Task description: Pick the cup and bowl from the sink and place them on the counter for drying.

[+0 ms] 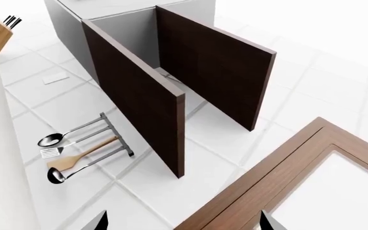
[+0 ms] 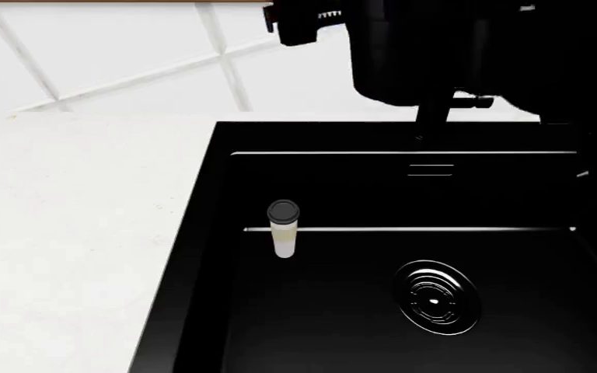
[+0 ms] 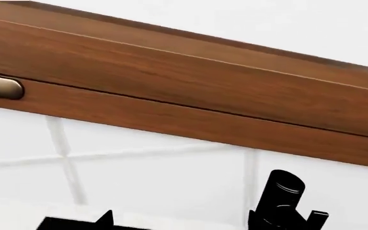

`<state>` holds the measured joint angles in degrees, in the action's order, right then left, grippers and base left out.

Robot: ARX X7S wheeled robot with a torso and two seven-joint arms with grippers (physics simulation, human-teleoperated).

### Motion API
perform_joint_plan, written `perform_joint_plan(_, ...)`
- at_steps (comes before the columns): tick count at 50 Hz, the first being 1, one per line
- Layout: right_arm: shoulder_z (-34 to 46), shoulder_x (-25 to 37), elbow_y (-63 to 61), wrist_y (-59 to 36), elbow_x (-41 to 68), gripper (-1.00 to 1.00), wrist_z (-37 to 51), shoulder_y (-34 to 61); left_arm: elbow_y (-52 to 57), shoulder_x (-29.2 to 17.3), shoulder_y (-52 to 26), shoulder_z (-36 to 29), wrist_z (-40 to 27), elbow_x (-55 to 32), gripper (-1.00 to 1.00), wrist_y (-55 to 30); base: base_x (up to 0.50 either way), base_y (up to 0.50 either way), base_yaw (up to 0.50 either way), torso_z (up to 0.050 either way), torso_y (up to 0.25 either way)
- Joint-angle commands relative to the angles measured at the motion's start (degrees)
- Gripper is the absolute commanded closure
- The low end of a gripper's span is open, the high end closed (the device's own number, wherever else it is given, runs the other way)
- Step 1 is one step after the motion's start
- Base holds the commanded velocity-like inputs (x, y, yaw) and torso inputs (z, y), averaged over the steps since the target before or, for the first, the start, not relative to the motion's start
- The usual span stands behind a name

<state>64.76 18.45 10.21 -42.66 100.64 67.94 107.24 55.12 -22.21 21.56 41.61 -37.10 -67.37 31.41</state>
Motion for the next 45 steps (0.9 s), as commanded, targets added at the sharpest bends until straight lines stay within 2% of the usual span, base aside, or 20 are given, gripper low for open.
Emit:
perform_joint_plan(1, 1.97, -1.82, 0.47, 0.14, -0.51, -1.00, -2.03, -4.05, 0.14, -0.37, -0.59, -0.51, -0.46, 0.63, -1.00, -0.57, 0.00, 0.00, 0.00, 0.000, 0.000)
perform_joint_plan(12, 3.08, -3.03, 3.84, -5.10, 6.85, -1.00, -0.51, -4.35, 0.44, -0.84, -1.15, -1.03, -0.98, 1.32, -1.00, -1.13, 0.00, 0.00, 0.00, 0.000, 0.000)
perform_joint_plan(20, 2.53, -2.79, 4.10, -5.47, 10.93, -1.00, 1.52, -5.52, 0.63, -0.84, -0.77, -0.76, -1.00, 1.18, -1.00, -0.91, 0.00, 0.00, 0.00, 0.000, 0.000)
perform_joint_plan(32, 4.29, -2.82, 4.49, -8.72, 13.93, -1.00, 1.88, -6.33, 0.81, -1.19, -1.14, -1.21, -1.50, 1.62, -1.00, -1.25, 0.00, 0.00, 0.00, 0.000, 0.000)
perform_joint_plan(45, 4.18, -2.85, 3.40, -7.57, 15.11, -1.00, 1.69, -8.86, 0.78, -1.37, -1.47, -1.75, -1.63, 2.22, -1.00, -1.44, 0.00, 0.00, 0.00, 0.000, 0.000)
